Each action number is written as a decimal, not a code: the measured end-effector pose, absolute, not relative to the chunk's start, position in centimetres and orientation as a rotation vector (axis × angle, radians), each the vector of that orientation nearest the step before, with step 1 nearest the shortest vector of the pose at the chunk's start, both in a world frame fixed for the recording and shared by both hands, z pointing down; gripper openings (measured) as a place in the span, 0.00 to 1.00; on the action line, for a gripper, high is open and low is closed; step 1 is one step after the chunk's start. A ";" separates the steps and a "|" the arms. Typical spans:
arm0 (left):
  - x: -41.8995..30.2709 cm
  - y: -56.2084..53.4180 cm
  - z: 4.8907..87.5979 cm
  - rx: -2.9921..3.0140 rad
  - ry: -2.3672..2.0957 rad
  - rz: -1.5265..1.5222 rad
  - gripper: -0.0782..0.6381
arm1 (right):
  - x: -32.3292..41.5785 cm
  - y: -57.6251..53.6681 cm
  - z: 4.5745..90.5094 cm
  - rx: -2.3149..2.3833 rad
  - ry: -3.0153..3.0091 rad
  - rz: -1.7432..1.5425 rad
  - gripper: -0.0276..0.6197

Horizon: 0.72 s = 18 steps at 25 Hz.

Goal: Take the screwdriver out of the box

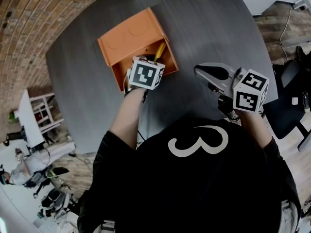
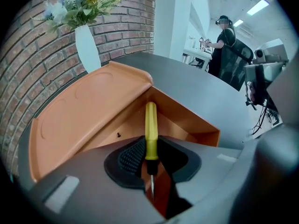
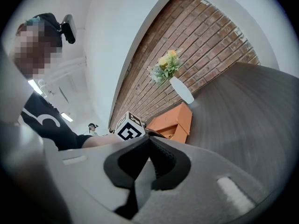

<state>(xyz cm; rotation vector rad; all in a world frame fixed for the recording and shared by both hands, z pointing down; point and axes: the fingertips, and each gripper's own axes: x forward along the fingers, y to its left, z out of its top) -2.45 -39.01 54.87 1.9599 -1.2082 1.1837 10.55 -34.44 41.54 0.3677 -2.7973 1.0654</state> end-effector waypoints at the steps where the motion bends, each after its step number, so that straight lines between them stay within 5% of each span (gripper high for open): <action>1: -2.4 -38.9 54.7 1.964 -1.208 1.182 0.25 | 10.6 -34.5 41.5 0.367 -2.796 1.063 0.05; 18: -3.3 -38.4 48.0 2.248 -1.284 1.291 0.25 | 8.1 -32.5 40.5 0.460 -2.761 1.082 0.05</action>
